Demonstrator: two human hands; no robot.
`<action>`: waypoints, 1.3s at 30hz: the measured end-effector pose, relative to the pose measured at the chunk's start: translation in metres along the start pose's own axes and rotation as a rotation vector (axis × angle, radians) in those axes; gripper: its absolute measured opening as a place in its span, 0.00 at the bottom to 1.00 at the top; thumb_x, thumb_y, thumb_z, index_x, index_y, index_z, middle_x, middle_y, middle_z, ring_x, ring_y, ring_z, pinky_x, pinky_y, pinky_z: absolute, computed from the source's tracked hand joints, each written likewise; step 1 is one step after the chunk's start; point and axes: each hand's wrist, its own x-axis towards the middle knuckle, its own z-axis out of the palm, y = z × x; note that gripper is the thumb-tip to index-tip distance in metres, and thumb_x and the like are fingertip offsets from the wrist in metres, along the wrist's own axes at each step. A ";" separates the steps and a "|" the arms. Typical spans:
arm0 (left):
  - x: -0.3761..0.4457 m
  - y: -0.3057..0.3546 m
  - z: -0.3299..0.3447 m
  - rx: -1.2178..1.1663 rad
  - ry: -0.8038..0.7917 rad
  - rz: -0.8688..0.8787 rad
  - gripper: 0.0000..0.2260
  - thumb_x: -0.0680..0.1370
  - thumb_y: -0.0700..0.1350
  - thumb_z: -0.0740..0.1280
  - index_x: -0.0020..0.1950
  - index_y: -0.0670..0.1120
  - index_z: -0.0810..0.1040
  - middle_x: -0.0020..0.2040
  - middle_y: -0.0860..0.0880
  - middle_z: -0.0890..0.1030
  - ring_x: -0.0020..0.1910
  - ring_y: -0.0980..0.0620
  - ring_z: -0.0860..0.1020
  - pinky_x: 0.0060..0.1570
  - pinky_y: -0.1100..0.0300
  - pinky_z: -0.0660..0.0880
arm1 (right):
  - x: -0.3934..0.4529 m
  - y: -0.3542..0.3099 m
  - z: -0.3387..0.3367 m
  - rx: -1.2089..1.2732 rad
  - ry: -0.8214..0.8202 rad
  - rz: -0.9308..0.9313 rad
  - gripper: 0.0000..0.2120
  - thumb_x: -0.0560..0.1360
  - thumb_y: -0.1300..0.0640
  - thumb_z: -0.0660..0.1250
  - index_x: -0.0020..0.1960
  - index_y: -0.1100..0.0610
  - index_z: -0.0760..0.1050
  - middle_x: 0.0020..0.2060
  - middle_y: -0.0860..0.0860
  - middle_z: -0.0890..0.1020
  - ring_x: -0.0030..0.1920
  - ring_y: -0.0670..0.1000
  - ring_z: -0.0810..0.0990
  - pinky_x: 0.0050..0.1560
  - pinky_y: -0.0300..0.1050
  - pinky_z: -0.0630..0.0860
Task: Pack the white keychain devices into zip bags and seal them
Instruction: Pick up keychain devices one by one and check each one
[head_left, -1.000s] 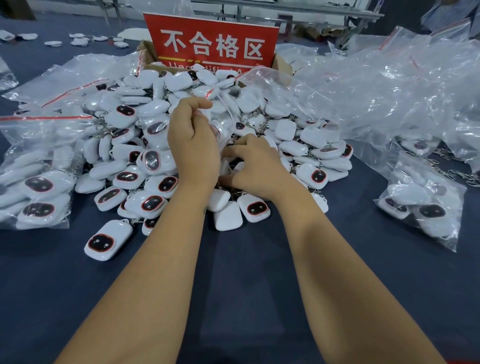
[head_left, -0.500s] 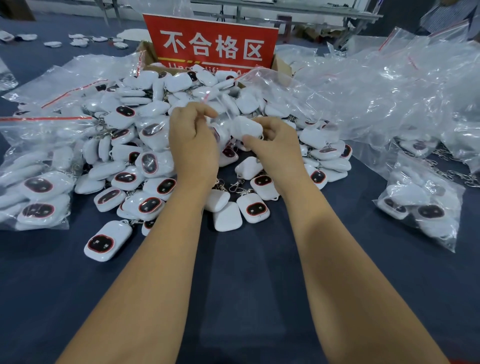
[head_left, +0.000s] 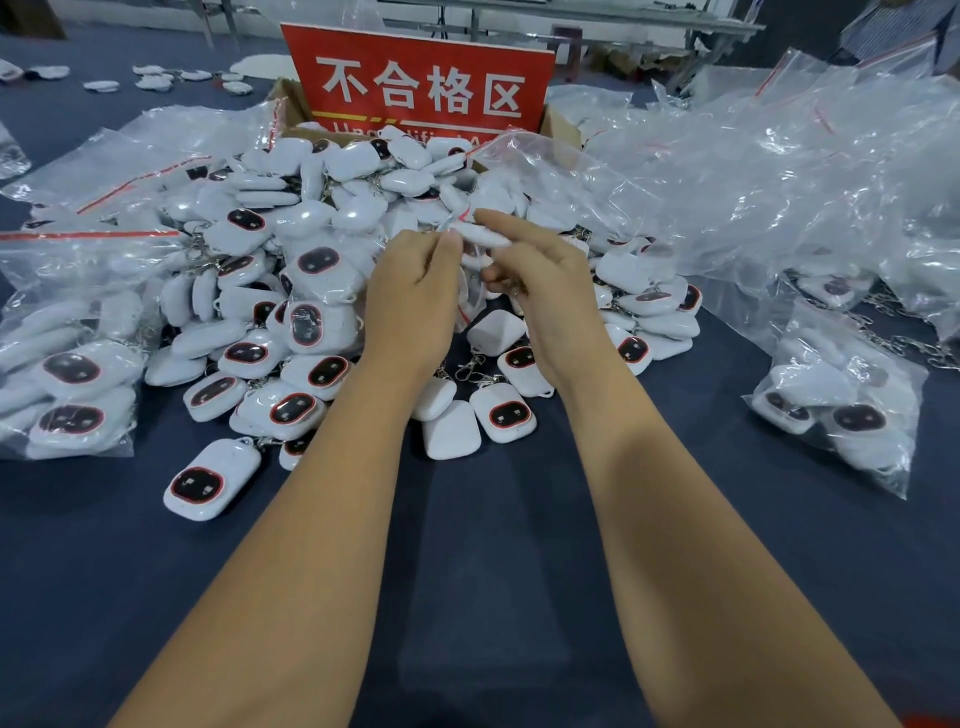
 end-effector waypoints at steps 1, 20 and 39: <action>0.000 0.001 0.001 -0.007 0.017 -0.020 0.18 0.83 0.50 0.56 0.36 0.47 0.73 0.41 0.46 0.76 0.39 0.53 0.73 0.44 0.53 0.70 | 0.000 0.000 0.001 0.027 -0.017 0.010 0.13 0.73 0.61 0.64 0.52 0.50 0.84 0.43 0.51 0.82 0.42 0.48 0.77 0.48 0.40 0.75; 0.001 0.002 -0.002 0.093 -0.025 0.039 0.16 0.83 0.46 0.56 0.42 0.38 0.76 0.44 0.42 0.79 0.47 0.43 0.77 0.51 0.43 0.75 | 0.000 0.002 -0.002 -0.065 0.080 0.056 0.13 0.72 0.69 0.68 0.52 0.55 0.76 0.35 0.53 0.81 0.38 0.53 0.78 0.43 0.45 0.76; -0.002 0.005 0.000 0.067 -0.076 0.057 0.10 0.80 0.47 0.63 0.48 0.45 0.81 0.44 0.52 0.75 0.47 0.46 0.78 0.51 0.42 0.76 | -0.001 0.001 0.004 -0.086 0.091 0.072 0.08 0.76 0.63 0.65 0.47 0.53 0.82 0.47 0.59 0.85 0.47 0.53 0.82 0.60 0.61 0.78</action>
